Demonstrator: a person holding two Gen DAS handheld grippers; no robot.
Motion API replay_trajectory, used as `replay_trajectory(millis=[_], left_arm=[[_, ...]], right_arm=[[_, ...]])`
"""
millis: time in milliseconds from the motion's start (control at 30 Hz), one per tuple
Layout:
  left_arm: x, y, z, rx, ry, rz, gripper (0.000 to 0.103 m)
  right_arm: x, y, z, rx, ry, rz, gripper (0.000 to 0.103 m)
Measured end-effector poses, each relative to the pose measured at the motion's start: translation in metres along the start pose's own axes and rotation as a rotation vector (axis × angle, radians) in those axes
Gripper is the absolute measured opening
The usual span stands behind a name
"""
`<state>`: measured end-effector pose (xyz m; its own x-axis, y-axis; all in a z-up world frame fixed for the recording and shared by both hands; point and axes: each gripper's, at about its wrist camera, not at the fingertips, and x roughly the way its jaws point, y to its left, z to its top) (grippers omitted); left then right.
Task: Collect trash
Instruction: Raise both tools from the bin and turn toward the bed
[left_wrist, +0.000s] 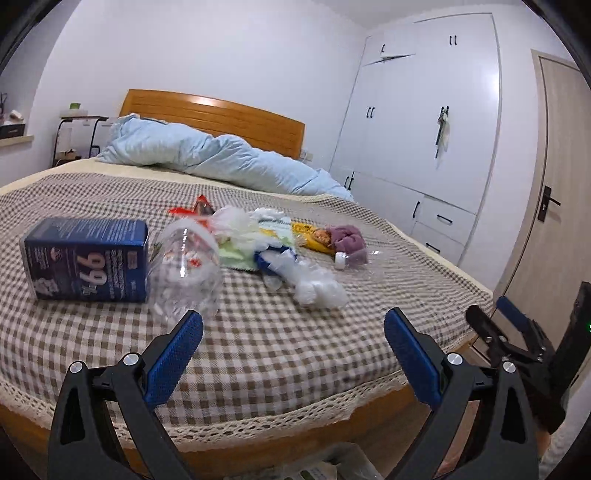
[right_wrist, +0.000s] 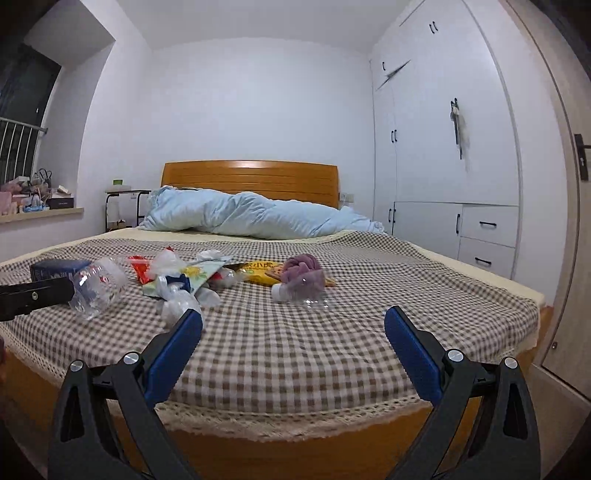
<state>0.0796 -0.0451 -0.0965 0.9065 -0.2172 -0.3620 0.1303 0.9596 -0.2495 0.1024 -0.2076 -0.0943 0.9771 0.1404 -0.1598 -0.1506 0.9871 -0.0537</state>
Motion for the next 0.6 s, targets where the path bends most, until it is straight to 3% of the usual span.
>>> replay_trajectory(millis=[267,600], left_arm=[[0.004,0.004,-0.022,0.037,0.054,0.04,0.095],[-0.004,0.008,-0.021,0.028,0.047,0.057,0.095]], right_arm=[[0.003,0.001,-0.012,-0.028,0.04,0.006,0.095],[0.011,0.007,-0.016,-0.028,0.092,0.071,0.095]])
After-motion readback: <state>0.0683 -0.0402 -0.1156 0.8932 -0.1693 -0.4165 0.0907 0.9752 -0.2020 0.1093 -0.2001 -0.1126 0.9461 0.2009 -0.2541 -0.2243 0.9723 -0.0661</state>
